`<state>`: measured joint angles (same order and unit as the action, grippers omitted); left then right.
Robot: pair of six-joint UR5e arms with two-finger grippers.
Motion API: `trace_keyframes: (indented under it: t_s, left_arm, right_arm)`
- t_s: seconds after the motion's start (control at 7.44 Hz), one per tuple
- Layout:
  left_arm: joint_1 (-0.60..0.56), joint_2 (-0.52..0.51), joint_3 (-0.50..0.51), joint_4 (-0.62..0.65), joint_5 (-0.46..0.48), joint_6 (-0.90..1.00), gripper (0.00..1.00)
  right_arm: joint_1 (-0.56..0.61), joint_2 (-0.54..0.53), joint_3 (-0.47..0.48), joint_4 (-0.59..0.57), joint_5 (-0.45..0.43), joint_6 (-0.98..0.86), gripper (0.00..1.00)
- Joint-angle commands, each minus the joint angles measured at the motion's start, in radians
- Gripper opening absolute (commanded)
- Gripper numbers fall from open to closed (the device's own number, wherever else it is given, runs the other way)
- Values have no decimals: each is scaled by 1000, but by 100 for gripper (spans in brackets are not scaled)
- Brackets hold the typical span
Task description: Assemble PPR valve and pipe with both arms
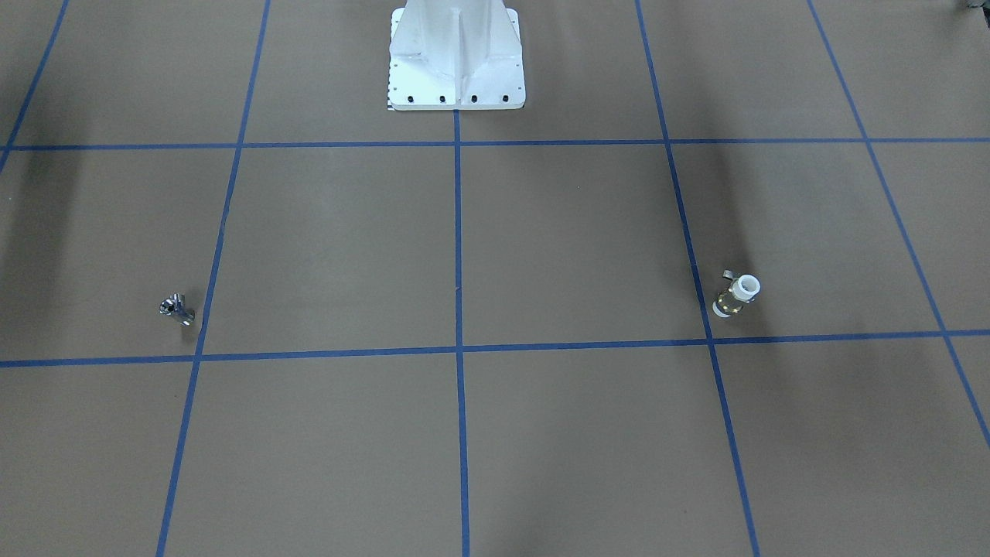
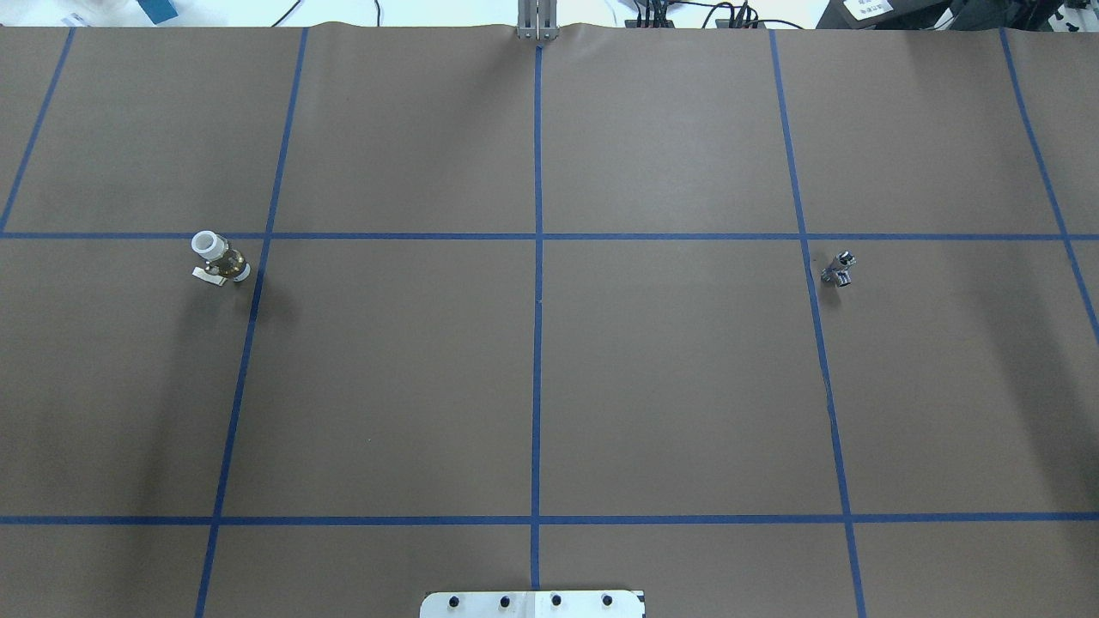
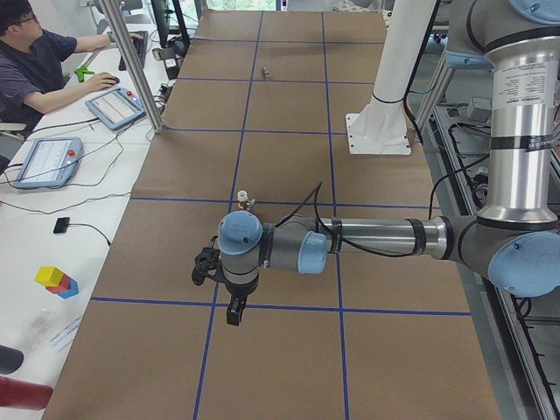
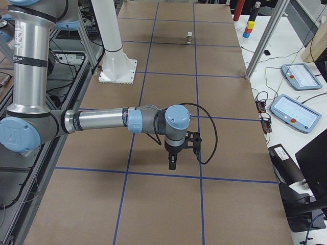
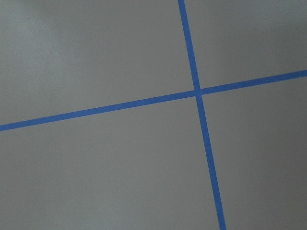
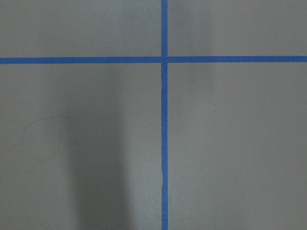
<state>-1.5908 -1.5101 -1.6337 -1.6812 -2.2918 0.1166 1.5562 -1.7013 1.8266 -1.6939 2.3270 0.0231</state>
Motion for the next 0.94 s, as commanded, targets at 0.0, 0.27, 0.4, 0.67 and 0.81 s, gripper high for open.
trace_keyframes:
  t_s: [0.0, 0.27, 0.4, 0.67, 0.81]
  left_arm:
    - [0, 1, -8, -2, 0, 6, 100]
    - [0, 1, -5, -2, 0, 6, 100]
    - [-1, 1, 0, -2, 0, 5, 100]
    - [0, 7, -9, -5, -2, 2, 100]
    - [2, -2, -17, -40, -15, 3, 100]
  right_arm:
    - [-1, 0, 0, 0, 2, 0, 100]
    - [-1, 0, 0, 0, 2, 0, 100]
    - [-1, 0, 0, 0, 2, 0, 100]
    - [-1, 0, 6, 2, 3, 0, 100]
    - [-1, 0, 8, 2, 3, 0, 100]
